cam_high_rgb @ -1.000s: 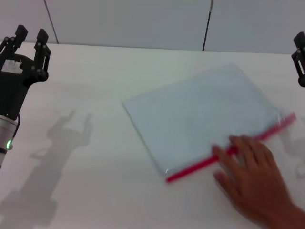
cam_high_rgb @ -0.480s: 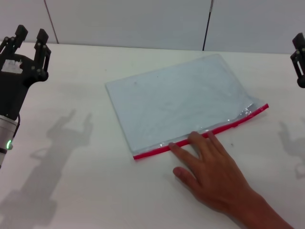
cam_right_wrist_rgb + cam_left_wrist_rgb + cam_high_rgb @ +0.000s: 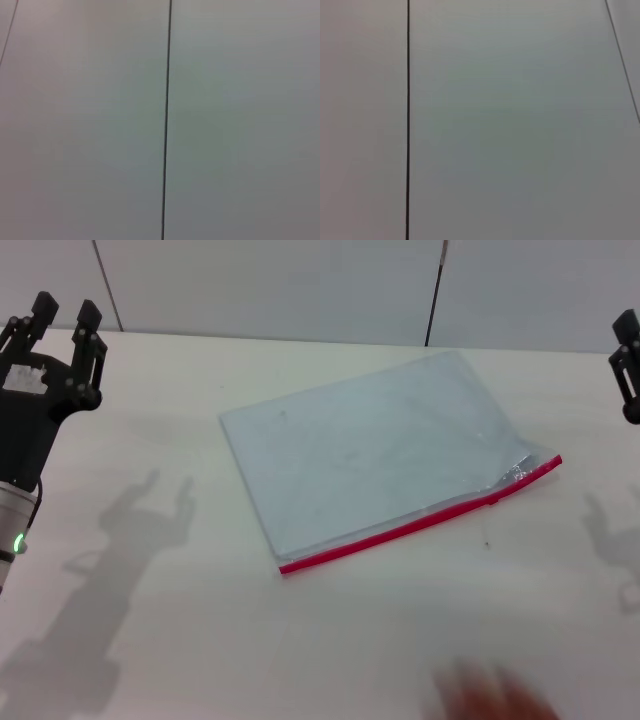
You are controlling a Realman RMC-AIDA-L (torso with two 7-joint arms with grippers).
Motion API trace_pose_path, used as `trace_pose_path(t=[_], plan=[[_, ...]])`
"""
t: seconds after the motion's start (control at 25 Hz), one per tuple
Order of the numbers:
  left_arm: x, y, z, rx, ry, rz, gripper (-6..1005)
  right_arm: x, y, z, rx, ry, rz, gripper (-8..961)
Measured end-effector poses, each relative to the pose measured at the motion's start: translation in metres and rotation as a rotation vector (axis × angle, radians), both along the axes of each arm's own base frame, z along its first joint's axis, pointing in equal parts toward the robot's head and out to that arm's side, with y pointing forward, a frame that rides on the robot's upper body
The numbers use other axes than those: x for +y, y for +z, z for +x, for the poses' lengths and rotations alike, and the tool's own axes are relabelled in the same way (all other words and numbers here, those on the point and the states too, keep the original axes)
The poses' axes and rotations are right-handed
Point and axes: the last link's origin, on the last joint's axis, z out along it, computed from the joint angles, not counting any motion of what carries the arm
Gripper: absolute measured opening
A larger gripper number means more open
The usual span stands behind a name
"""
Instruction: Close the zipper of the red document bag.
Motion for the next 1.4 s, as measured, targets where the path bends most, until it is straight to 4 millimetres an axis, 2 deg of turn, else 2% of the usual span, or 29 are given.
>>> trace_pose_path(t=[1.4], plan=[[-0.0001, -0.0001, 0.0002, -0.001, -0.001, 0.000, 429, 0.0000, 0.0008, -0.0007, 0.003, 0.008, 0.000, 582]])
